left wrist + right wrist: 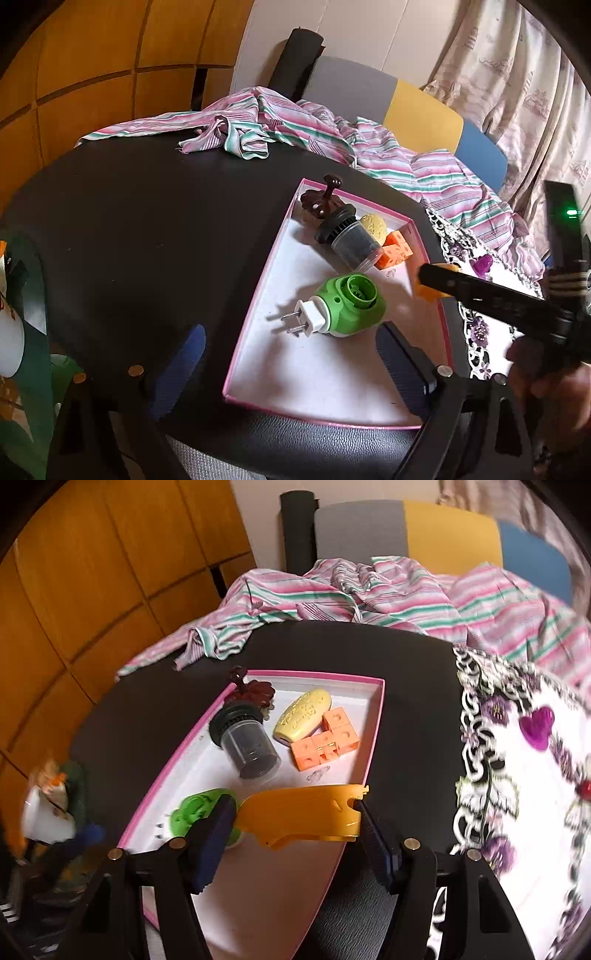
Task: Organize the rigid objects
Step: 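Lower the yellow-orange piece into the tray and open the right tool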
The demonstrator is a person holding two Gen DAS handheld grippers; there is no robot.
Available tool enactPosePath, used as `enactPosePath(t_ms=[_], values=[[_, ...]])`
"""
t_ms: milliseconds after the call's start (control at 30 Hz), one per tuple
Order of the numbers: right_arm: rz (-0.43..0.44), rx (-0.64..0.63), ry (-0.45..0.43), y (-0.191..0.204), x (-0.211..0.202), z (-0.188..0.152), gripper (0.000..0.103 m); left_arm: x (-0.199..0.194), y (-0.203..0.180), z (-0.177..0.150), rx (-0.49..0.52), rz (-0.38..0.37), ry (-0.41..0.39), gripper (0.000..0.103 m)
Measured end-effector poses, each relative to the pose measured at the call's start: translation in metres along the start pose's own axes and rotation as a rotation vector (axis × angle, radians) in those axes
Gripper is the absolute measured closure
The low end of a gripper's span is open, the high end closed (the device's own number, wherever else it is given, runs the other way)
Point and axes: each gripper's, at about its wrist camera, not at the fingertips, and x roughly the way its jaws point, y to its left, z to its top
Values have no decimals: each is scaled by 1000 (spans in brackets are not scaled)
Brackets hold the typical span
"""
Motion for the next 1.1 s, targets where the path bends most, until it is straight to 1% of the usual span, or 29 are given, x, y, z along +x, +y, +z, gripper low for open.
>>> enactPosePath(t_ms=[100, 200, 300, 400, 600, 700, 867, 967, 1100], values=[[-40, -31, 28, 2, 12, 4, 37, -5, 5, 0, -3, -4, -10, 8], [-61, -38, 44, 1, 21, 7, 37, -10, 7, 0, -4, -17, -23, 8], [-88, -44, 32, -1, 27, 11, 36, -12, 8, -1, -9, -34, -22, 8], [-102, -43, 31, -1, 31, 15, 36, -12, 7, -3, -4, -35, -20, 8], [-84, -63, 36, 6, 36, 18, 36, -11, 7, -6, -1, -33, -12, 8], [-98, -80, 55, 9, 42, 17, 36, -10, 7, -7, -8, -29, -6, 8], [-77, -33, 60, 4, 43, 18, 35, -10, 6, -8, 0, -29, -1, 8], [-58, 7, 41, 0, 37, 19, 32, -9, 5, -9, 0, -36, 9, 9], [-43, 34, 13, -5, 23, 19, 32, -7, 0, -11, 12, -31, 15, 9]])
